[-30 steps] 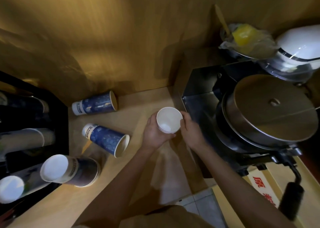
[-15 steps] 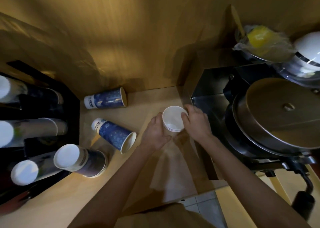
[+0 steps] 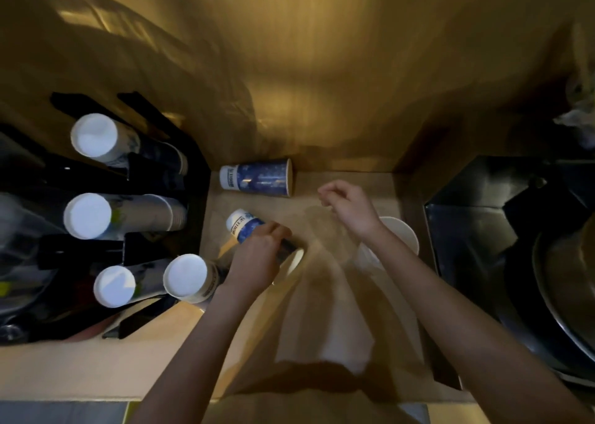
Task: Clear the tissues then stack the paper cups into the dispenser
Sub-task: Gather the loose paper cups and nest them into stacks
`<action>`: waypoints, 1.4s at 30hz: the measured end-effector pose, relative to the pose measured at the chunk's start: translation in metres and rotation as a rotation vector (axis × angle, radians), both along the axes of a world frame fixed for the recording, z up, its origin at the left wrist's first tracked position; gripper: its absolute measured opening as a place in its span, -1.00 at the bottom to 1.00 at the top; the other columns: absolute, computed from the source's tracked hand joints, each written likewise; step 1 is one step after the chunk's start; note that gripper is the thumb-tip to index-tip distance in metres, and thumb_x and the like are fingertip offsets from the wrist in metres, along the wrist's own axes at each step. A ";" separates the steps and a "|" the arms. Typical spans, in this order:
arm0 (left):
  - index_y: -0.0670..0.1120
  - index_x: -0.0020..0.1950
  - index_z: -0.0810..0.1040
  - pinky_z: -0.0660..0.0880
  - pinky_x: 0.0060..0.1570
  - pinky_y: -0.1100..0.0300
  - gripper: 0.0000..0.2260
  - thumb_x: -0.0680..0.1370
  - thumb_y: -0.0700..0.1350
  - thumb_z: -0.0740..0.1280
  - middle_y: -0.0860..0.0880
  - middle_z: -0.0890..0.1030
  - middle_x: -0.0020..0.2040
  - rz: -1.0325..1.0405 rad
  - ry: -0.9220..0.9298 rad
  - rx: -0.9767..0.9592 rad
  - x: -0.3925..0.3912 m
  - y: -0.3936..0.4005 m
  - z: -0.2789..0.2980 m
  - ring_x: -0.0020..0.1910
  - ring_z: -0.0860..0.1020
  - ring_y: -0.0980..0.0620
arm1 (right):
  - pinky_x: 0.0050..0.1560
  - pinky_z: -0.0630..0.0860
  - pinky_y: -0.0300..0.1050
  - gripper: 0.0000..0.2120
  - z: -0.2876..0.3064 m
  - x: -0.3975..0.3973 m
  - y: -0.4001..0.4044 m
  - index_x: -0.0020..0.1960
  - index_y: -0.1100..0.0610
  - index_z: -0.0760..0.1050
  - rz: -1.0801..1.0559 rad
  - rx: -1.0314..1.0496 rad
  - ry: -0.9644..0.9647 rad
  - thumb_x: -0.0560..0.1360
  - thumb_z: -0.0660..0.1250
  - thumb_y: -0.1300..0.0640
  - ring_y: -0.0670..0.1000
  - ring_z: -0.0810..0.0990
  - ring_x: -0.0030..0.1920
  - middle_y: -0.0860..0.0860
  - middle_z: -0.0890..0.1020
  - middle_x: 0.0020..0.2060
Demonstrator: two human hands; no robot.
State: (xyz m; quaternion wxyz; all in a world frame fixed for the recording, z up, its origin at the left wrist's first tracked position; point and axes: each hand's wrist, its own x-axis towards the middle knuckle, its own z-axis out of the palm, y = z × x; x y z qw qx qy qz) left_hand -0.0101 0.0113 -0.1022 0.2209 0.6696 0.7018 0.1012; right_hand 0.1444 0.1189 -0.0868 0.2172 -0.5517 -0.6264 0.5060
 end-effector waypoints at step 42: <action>0.11 0.43 0.09 -0.34 0.35 -0.09 -0.33 0.43 -0.10 0.37 -0.04 0.11 0.50 -0.131 0.121 -0.059 0.003 0.008 -0.082 0.50 -0.13 -0.09 | -0.07 0.45 -0.18 -0.44 -0.032 -0.062 0.067 0.31 0.19 0.34 -0.675 -0.645 0.596 0.38 0.44 0.14 0.06 0.44 0.26 0.10 0.45 0.31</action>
